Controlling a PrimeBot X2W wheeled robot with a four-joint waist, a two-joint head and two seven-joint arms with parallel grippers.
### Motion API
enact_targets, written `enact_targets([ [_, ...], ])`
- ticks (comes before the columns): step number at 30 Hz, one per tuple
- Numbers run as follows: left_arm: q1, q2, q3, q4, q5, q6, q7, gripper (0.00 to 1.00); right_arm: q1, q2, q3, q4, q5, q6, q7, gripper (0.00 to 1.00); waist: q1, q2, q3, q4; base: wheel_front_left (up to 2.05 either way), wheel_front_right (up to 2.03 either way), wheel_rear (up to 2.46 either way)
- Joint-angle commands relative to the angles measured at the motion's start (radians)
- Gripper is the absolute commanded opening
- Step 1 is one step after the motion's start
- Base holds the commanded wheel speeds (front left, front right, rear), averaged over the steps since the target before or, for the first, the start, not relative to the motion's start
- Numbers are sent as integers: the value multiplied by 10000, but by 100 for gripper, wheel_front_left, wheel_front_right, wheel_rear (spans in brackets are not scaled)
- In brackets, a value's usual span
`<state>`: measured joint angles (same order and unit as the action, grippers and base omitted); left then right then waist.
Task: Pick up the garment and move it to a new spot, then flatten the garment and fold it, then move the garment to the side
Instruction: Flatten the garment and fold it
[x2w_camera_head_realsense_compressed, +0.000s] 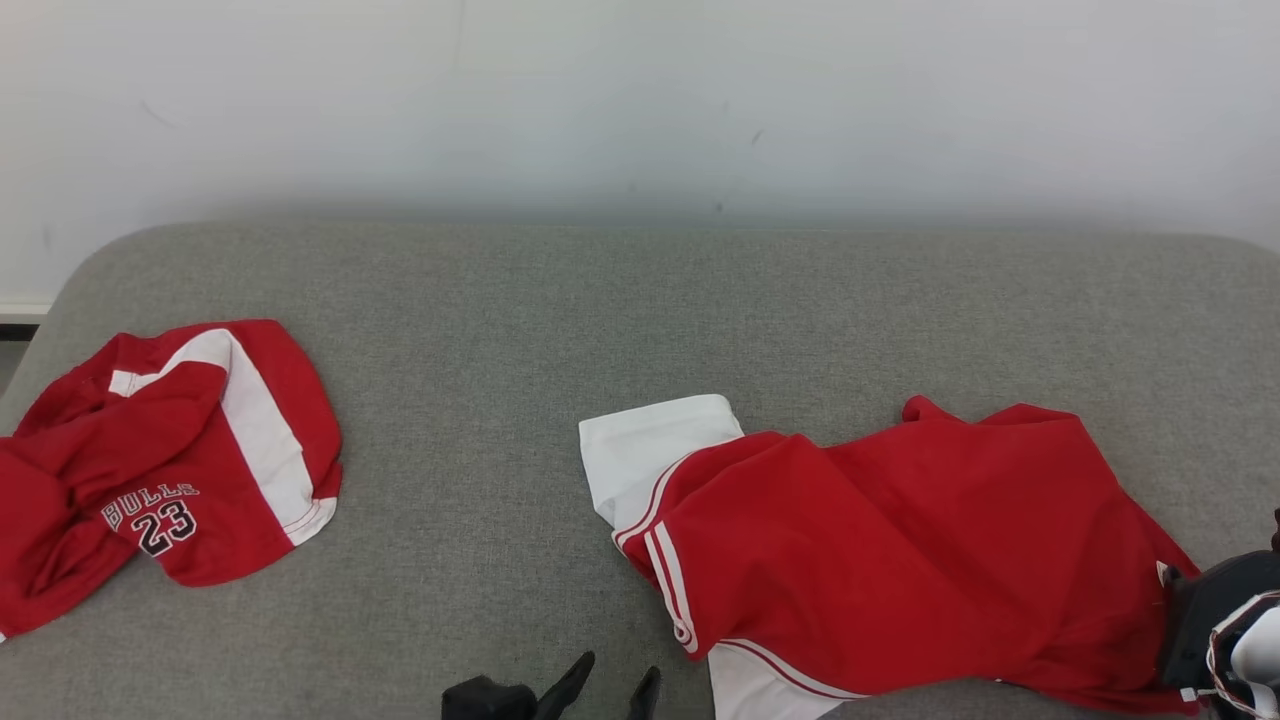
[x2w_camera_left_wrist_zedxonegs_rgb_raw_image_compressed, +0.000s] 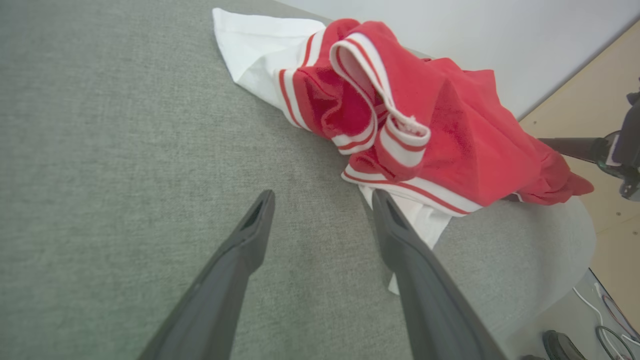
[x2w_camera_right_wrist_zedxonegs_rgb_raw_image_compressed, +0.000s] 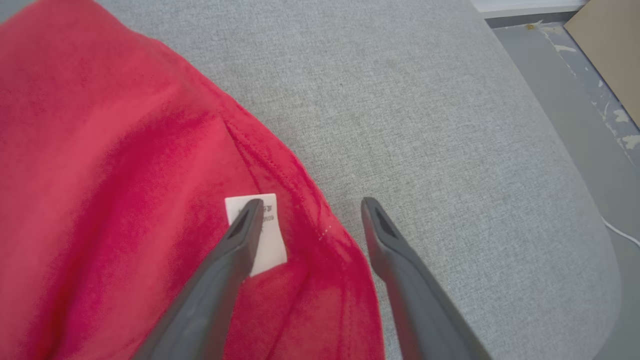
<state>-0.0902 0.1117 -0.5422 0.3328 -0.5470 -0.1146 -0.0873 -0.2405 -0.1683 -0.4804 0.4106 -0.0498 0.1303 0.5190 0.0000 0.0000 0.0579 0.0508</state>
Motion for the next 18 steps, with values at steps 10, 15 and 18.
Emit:
enact_targets([
  [10, -1239, -113, -600, 653, -207, 4, 458, 81, 310, 383, 564, -944, 186, 11, 194, 100, 0, 0, -53, -611, 0, 0, 0],
  [15, -1995, -167, -325, 1142, -261, 178, 349, 0, 227, 427, 707, -1295, 298, 11, 230, 100, 0, 0, 181, -774, 0, 0, 0],
  [18, -2530, -145, 175, 1357, -231, 622, -112, 0, 181, 453, 769, -1533, 395, 11, 228, 100, 0, 0, 333, -831, 0, 0, 0],
])
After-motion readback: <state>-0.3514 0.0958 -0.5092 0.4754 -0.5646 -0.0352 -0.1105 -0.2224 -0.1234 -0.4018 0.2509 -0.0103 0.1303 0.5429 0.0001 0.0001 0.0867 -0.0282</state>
